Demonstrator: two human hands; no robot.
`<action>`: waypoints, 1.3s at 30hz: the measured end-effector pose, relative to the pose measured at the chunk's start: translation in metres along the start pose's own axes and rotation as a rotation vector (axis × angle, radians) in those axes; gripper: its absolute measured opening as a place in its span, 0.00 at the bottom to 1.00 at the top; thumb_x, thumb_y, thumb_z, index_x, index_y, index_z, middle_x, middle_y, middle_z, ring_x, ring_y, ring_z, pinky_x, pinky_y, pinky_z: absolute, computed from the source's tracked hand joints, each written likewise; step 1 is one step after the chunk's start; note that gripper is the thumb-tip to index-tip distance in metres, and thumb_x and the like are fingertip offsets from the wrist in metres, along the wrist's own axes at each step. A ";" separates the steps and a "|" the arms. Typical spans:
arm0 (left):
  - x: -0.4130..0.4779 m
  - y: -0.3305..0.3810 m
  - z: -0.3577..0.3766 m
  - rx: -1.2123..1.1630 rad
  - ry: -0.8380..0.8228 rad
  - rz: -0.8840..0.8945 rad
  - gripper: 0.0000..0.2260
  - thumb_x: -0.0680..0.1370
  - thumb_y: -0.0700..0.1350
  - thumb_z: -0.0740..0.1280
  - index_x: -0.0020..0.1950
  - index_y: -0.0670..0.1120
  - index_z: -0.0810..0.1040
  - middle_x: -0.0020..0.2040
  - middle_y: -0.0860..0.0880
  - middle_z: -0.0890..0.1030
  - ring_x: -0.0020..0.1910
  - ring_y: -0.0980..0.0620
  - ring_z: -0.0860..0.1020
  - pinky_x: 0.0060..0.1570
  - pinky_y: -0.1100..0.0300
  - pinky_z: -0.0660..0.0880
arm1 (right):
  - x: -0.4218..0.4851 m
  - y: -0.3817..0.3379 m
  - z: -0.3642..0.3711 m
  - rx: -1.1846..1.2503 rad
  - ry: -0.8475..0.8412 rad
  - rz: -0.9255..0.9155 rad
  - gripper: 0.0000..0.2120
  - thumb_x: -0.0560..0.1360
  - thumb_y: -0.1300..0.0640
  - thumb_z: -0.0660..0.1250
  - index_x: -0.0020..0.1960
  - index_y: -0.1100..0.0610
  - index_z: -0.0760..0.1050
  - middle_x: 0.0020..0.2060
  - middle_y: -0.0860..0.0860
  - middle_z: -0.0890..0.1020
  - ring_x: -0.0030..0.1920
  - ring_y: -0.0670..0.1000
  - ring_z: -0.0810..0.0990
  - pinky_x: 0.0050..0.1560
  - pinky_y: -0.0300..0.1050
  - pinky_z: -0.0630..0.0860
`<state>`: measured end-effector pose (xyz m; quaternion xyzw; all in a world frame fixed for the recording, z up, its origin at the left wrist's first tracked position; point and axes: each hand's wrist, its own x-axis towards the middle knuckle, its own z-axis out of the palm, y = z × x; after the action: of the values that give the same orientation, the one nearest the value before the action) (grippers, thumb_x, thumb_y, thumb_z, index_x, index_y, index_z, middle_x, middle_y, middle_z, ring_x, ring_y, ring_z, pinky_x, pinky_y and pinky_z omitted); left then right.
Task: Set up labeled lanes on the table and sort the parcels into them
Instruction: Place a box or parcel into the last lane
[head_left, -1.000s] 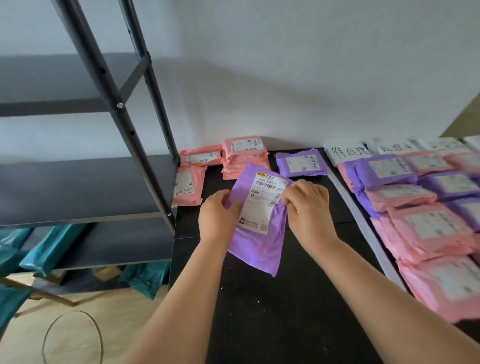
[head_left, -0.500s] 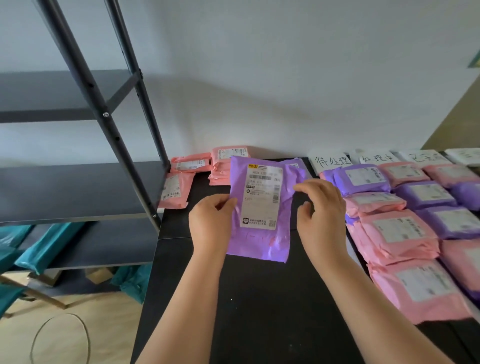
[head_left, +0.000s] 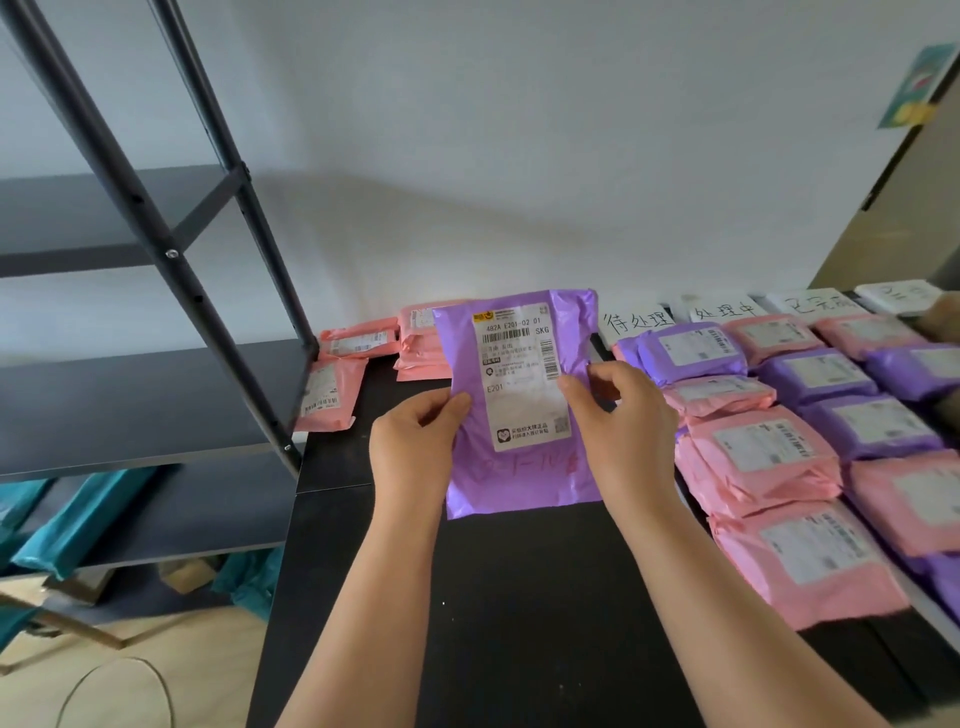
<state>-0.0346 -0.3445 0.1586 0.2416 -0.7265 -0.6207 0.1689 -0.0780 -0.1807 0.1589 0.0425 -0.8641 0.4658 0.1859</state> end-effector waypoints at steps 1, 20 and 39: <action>-0.001 0.000 0.000 -0.003 0.000 0.001 0.04 0.77 0.44 0.71 0.47 0.50 0.86 0.38 0.53 0.85 0.38 0.51 0.81 0.44 0.52 0.80 | 0.000 0.000 0.000 0.006 -0.009 0.015 0.06 0.77 0.48 0.70 0.47 0.49 0.76 0.40 0.41 0.78 0.44 0.45 0.79 0.56 0.59 0.76; -0.005 0.012 -0.017 -0.104 -0.050 -0.051 0.02 0.75 0.43 0.74 0.47 0.47 0.85 0.38 0.53 0.85 0.33 0.59 0.81 0.33 0.68 0.76 | 0.005 -0.009 -0.030 0.379 -0.165 0.239 0.07 0.76 0.53 0.71 0.40 0.46 0.80 0.37 0.47 0.85 0.40 0.47 0.82 0.39 0.33 0.75; -0.011 0.029 -0.010 0.110 0.046 0.141 0.16 0.76 0.53 0.72 0.44 0.39 0.82 0.41 0.41 0.84 0.44 0.37 0.81 0.47 0.39 0.79 | -0.004 -0.019 -0.042 0.474 -0.169 0.213 0.03 0.76 0.56 0.72 0.43 0.53 0.83 0.29 0.41 0.82 0.29 0.36 0.76 0.32 0.25 0.69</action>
<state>-0.0244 -0.3432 0.1889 0.2129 -0.7707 -0.5606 0.2155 -0.0579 -0.1577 0.1933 0.0327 -0.7432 0.6666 0.0479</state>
